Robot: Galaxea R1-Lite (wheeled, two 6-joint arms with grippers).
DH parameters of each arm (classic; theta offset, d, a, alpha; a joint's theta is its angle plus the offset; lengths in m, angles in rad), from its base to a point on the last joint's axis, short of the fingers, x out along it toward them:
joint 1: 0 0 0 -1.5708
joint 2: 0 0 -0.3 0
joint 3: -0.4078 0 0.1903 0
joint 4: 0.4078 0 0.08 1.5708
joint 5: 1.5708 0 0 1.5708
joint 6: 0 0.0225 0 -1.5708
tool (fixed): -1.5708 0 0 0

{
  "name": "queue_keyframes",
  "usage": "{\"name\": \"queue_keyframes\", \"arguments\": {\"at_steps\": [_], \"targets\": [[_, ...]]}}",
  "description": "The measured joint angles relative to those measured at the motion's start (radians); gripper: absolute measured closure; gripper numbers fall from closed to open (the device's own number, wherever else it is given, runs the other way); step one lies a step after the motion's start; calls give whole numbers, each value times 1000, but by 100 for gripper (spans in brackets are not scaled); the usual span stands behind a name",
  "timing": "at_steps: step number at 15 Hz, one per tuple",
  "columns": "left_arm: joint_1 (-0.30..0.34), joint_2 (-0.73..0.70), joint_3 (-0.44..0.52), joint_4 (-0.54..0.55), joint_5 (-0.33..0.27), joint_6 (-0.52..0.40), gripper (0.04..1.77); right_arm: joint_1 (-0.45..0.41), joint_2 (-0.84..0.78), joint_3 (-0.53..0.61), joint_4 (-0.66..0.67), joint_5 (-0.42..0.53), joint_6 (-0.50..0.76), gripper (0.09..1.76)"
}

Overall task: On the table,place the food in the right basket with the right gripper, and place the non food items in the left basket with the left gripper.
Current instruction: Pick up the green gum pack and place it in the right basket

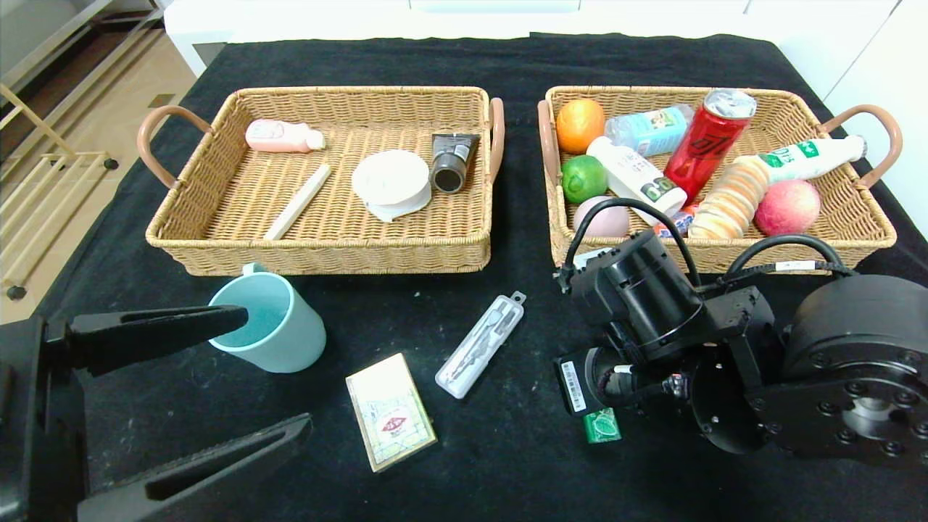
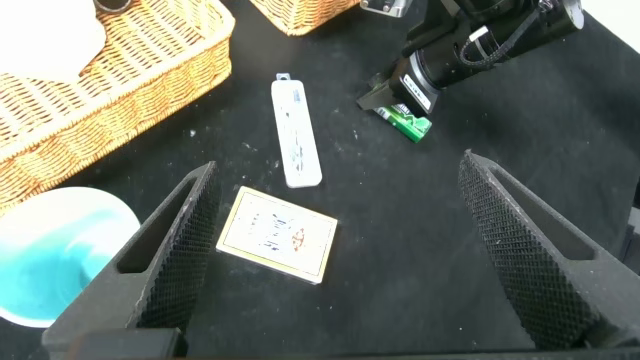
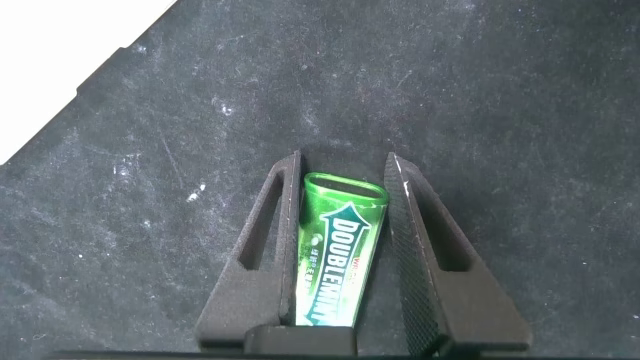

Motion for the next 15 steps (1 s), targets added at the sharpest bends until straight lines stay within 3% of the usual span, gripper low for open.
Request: {"name": "queue_keyframes", "arguments": {"at_steps": [15], "targets": [[1, 2, 1, 0, 0, -1, 9, -1, -90, -92, 85, 6, 37, 123]]}}
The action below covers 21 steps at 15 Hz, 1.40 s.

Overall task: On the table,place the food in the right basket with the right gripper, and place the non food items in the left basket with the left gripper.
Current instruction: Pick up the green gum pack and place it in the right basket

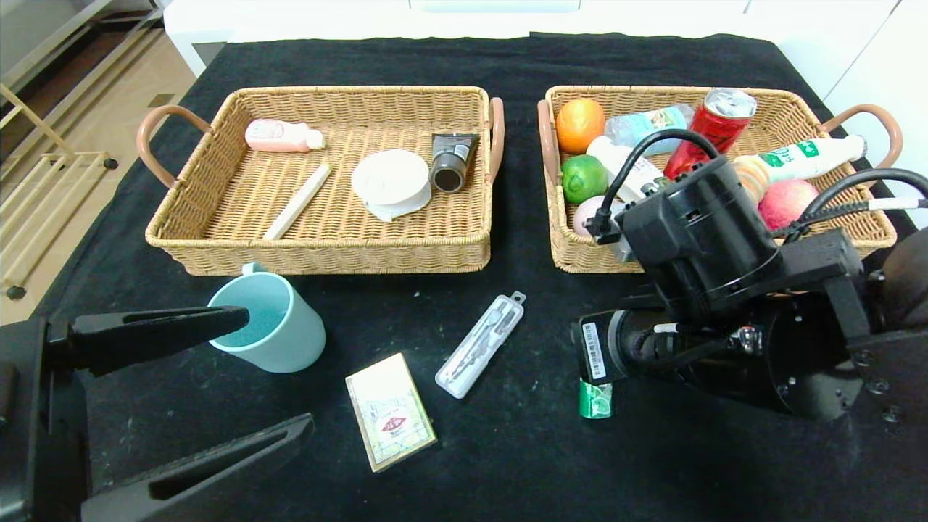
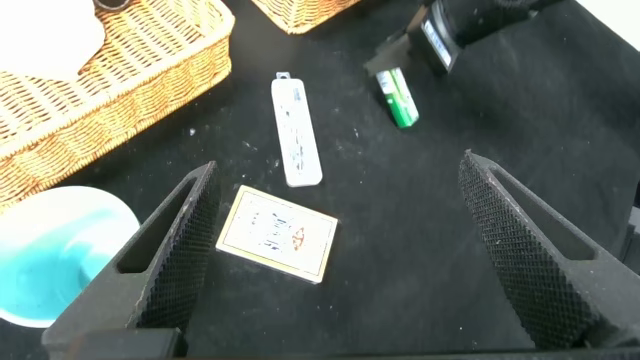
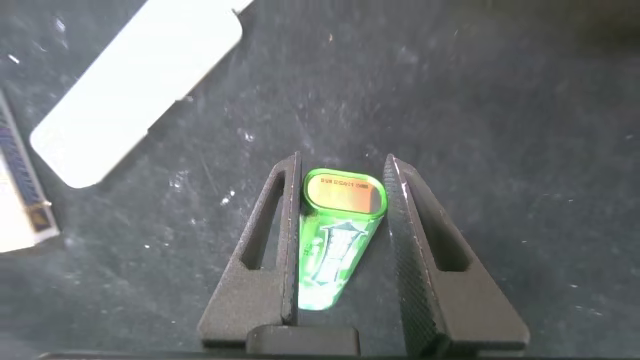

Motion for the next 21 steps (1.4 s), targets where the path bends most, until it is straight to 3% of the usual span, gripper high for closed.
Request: {"name": "queue_keyframes", "arguments": {"at_steps": [7, 15, 21], "targets": [[-1, 3, 1, 1, 0, 0, 9, -3, -71, -122, 139, 4, 28, 123], [-1, 4, 1, 2, 0, 0, 9, -90, -54, -357, 144, 3, 15, 123], [0, 5, 3, 0, 0, 0, 9, -164, 32, -557, 131, -1, -66, 123]]}}
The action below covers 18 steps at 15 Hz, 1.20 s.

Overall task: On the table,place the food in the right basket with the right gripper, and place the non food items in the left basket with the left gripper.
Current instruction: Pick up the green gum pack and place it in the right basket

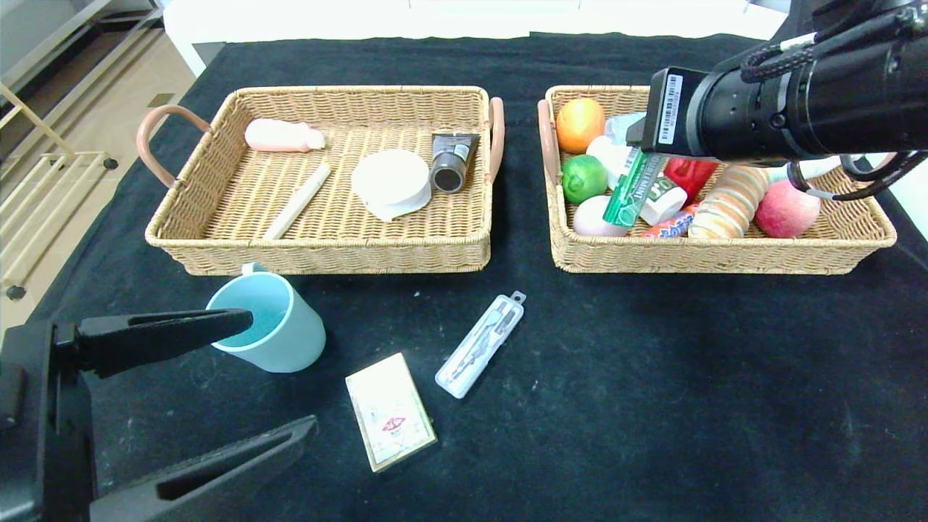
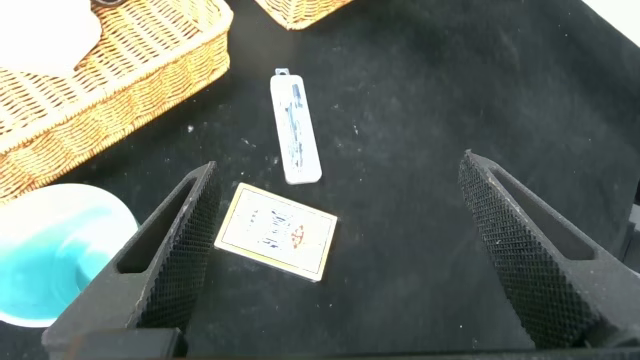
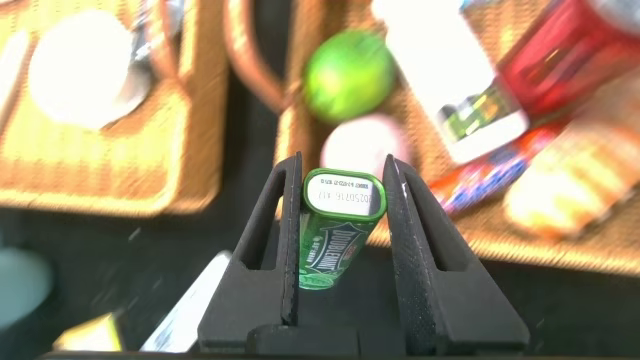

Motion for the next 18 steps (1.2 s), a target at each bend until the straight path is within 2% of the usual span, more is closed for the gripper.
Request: {"name": "queue_keyframes", "arguments": {"at_steps": [2, 6, 11, 15, 16, 18], "targets": [[0, 0, 0, 0, -1, 0, 9, -31, 28, -34, -14, -3, -34, 123], [0, -1, 0, 0, -1, 0, 9, -86, 77, -44, -149, -6, -98, 123], [0, -4, -3, 0, -1, 0, 9, -135, 127, -44, -163, -6, -107, 123], [-1, -4, -2, 0, -1, 0, 9, -142, 141, -44, -166, -4, -117, 123], [-1, -4, -1, 0, -1, 0, 9, -142, 142, -44, -166, -3, -120, 118], [-1, -4, -1, 0, -1, 0, 9, -143, 142, -44, -166, -4, -121, 95]]}}
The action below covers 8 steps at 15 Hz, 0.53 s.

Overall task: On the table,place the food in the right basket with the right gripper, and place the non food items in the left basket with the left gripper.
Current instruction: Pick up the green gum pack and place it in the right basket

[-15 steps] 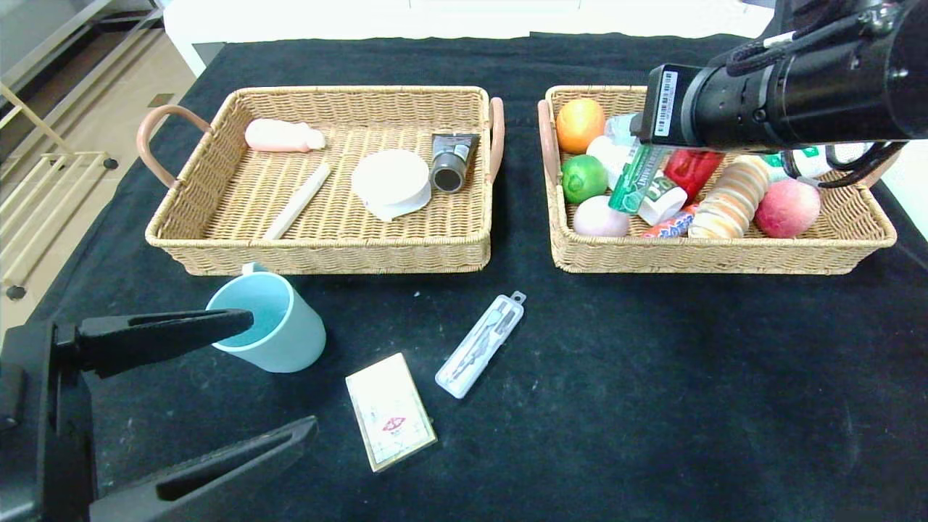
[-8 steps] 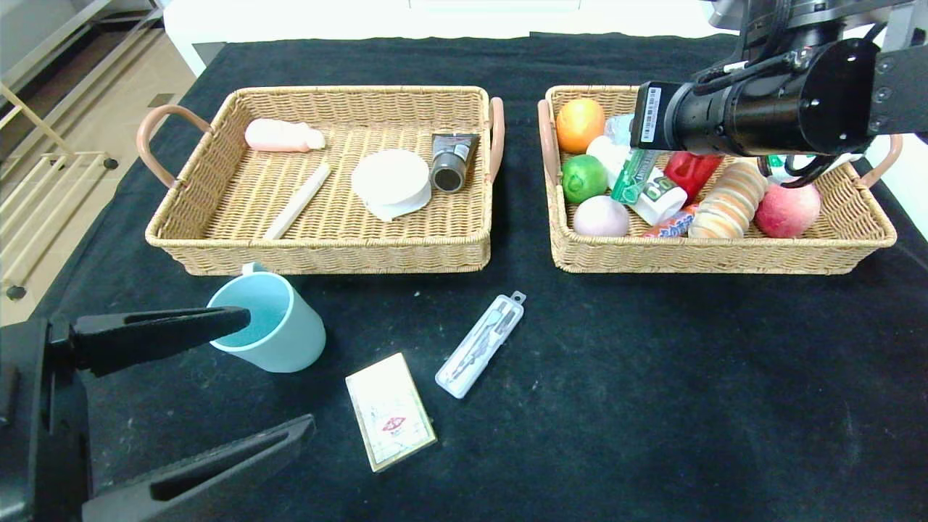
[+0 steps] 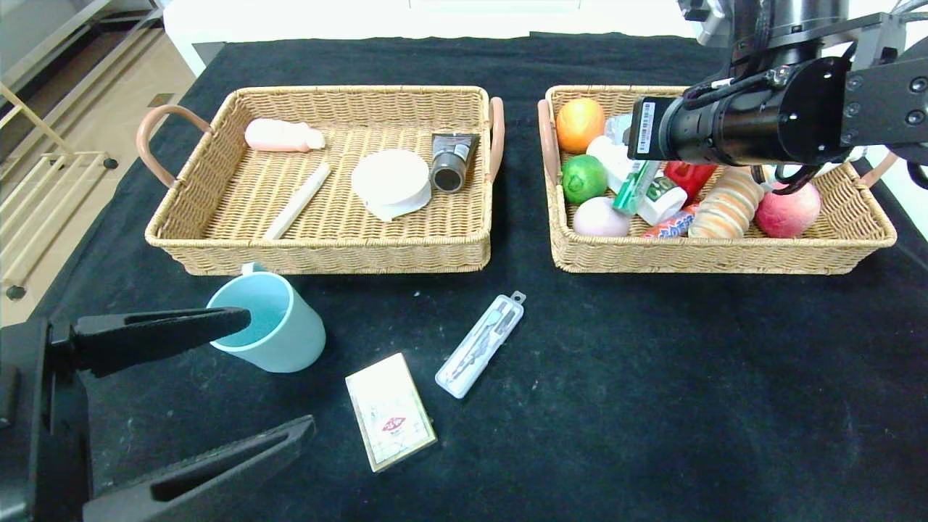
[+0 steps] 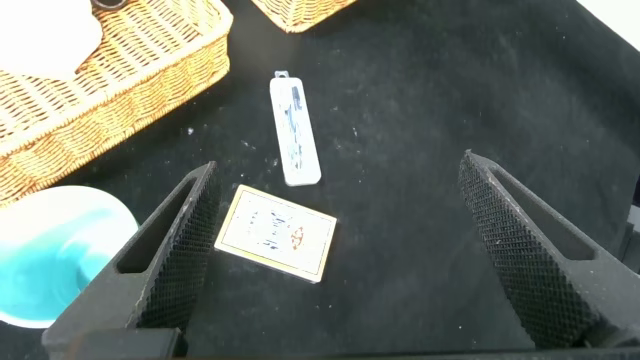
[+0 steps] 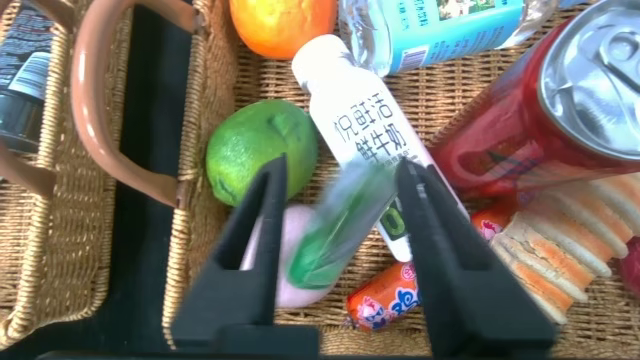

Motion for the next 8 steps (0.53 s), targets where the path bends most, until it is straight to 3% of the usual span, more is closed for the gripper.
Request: {"name": "queue_keyframes", "arguments": {"at_steps": [4, 8], "targets": [[0, 0, -1, 0, 1, 0, 9, 1, -3, 0, 4, 0, -1, 63], [0, 0, -1, 1, 1, 0, 9, 8, -13, 8, 11, 0, 0, 43]]}}
